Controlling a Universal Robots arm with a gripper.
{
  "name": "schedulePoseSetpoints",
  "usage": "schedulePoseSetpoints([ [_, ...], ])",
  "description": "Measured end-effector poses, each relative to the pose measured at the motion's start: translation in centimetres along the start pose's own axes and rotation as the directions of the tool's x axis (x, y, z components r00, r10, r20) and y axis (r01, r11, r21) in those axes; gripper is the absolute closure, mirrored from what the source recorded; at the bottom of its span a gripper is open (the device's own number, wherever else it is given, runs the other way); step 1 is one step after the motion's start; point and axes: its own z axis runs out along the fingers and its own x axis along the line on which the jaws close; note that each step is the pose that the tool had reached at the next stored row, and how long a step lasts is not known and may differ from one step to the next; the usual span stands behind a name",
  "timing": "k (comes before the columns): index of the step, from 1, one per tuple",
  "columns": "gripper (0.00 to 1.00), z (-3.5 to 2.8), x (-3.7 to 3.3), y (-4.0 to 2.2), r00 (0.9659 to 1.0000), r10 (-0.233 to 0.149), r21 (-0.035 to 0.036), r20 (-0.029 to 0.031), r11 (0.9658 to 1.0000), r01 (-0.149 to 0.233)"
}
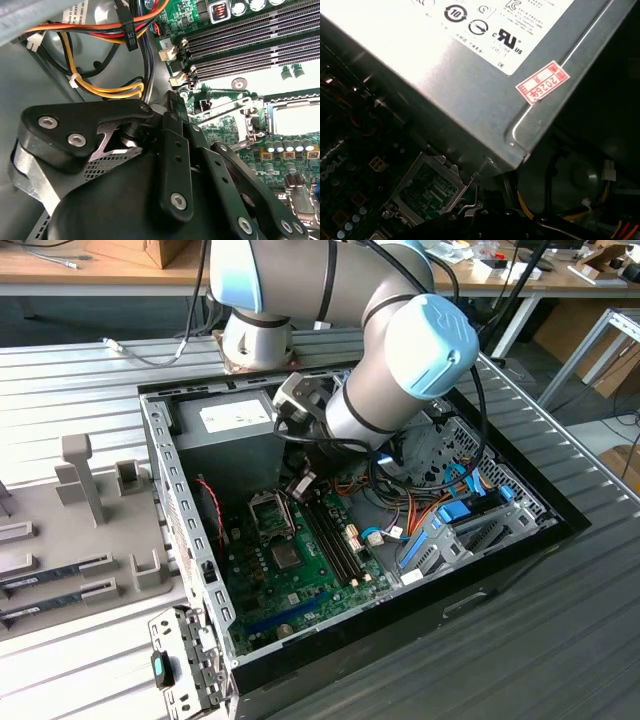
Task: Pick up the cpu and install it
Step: 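Close the cpu cover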
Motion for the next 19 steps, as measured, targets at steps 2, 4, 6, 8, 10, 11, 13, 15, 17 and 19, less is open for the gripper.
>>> schedulePoseSetpoints([
  [2, 0.89, 0.08, 0.04, 0.01, 1.0, 0.0, -0.0012, 0.0009, 1.0, 0.0],
  [4, 0.89, 0.17, 0.09, 0.01, 1.0, -0.001, -0.003, 0.0022, 1.0, 0.001],
  [6, 0.89, 0.26, 0.13, 0.03, 1.0, -0.002, -0.005, 0.0036, 1.0, 0.002],
  [8, 0.89, 0.37, 0.17, 0.02, 1.0, -0.003, -0.0077, 0.0058, 1.0, 0.003],
  [10, 0.89, 0.48, 0.2, -0.01, 1.0, -0.004, -0.0102, 0.0077, 0.9999, 0.004],
  [11, 0.89, 0.51, 0.21, -0.01, 1.0, -0.004, -0.011, 0.0082, 0.9999, 0.004],
  [13, 0.89, 0.59, 0.27, 0.02, 0.9999, -0.004, -0.0126, 0.0096, 0.9999, 0.004],
  [15, 0.89, 0.65, 0.36, 0.07, 0.9999, -0.005, -0.0136, 0.0101, 0.9999, 0.005],
  [17, 0.89, 0.68, 0.41, 0.09, 0.9999, -0.006, -0.0137, 0.0099, 0.9999, 0.006],
  [19, 0.89, 0.69, 0.48, 0.13, 0.9999, -0.007, -0.0138, 0.0094, 0.9999, 0.007],
])
